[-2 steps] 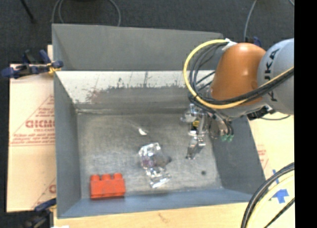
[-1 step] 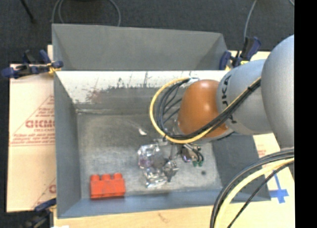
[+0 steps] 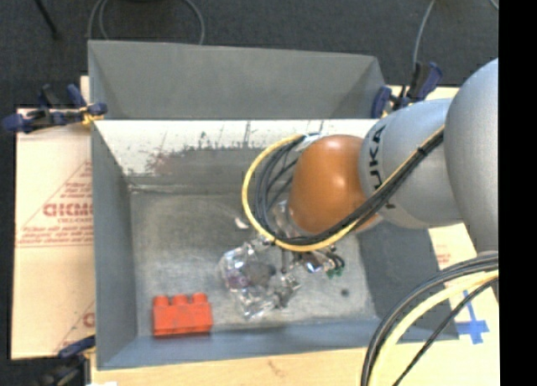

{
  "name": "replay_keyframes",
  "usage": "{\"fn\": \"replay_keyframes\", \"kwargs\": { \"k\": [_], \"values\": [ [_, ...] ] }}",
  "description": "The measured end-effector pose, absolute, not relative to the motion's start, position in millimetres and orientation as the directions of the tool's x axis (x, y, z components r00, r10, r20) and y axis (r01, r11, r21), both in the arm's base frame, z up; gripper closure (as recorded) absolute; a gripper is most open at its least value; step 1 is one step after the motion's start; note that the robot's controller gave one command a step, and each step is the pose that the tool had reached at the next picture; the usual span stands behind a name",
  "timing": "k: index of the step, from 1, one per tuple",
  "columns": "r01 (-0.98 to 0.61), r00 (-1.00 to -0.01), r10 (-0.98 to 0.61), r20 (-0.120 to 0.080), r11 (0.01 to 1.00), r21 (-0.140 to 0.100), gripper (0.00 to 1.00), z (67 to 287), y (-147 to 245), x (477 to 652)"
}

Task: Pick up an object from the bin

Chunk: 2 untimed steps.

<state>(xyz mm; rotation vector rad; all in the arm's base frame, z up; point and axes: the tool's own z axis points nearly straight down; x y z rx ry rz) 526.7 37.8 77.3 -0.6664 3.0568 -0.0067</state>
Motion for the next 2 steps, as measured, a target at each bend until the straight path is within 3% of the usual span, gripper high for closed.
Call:
{"fn": "replay_keyframes", "kwargs": {
  "k": [1, 2],
  "values": [
    [-0.419, -0.908, -0.419, -0.011, 0.908, -0.006, 1.0, 79.2, 38.8, 527.2],
    [-0.393, -0.919, -0.393, -0.012, 0.919, -0.005, 1.0, 243.2, 23.5, 541.4]
  ]
}}
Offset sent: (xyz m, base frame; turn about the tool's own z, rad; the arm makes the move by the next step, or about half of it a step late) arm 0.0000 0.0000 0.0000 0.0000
